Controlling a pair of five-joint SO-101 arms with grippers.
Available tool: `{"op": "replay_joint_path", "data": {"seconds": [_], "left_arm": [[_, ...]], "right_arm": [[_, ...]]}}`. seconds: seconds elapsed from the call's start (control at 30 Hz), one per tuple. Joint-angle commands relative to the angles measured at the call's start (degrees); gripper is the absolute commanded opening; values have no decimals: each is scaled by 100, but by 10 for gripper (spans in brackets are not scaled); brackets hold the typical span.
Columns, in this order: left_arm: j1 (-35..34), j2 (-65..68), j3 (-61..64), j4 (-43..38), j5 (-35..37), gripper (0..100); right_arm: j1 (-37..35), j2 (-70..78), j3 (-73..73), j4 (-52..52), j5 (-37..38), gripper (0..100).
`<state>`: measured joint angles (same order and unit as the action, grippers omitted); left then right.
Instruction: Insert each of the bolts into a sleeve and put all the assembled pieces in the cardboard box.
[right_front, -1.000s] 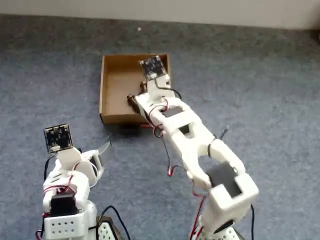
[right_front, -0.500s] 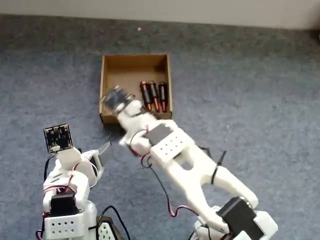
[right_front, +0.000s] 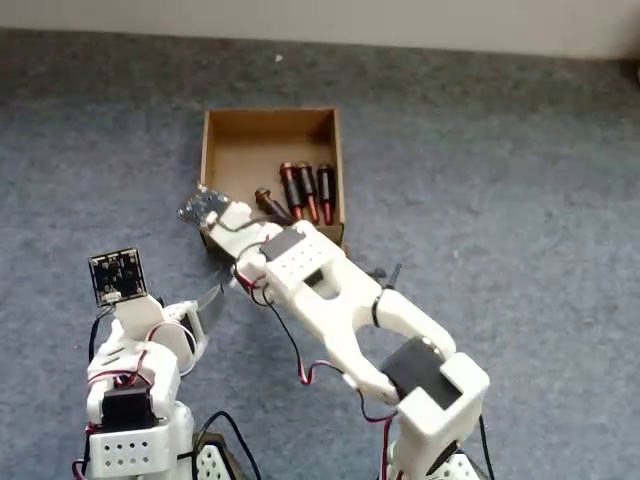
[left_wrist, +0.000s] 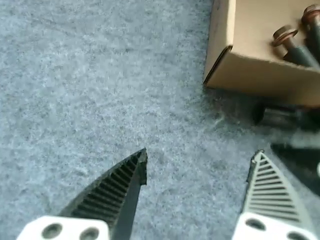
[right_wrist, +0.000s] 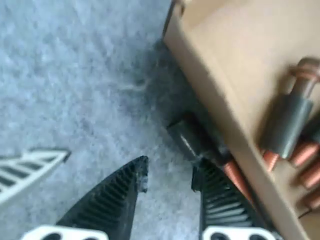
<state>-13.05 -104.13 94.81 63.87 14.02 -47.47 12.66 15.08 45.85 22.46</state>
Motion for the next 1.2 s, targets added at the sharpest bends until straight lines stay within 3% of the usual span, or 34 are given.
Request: {"op": "replay_joint_path", "data": {"seconds": [0.0,0.2,0.37,0.67,0.77,0.9,1.0,1.17], "left_arm": [[-4,-31,-4,-18,-35,329],[-4,-31,-4,-18,-35,329],[-4,-31,-4,-18,-35,329],[-4,-31,-4,-18,-35,329],[-4,-31,-4,-18,-35,329],[-4,-31,-4,-18,-35,329],[-4,-31,-4,-18,-35,329],[-4,-31,-13,-18,-62,329]], "right_arm": [[145,40,-523,13,53,139],[286,101,-734,13,62,143],[303,119,-699,4,62,217],[365,884,-743,-4,62,216],[479,884,-734,4,62,156],[620,743,-734,13,62,2],[646,215,-690,180,53,6],[646,-1103,-673,1420,9,4]]}}
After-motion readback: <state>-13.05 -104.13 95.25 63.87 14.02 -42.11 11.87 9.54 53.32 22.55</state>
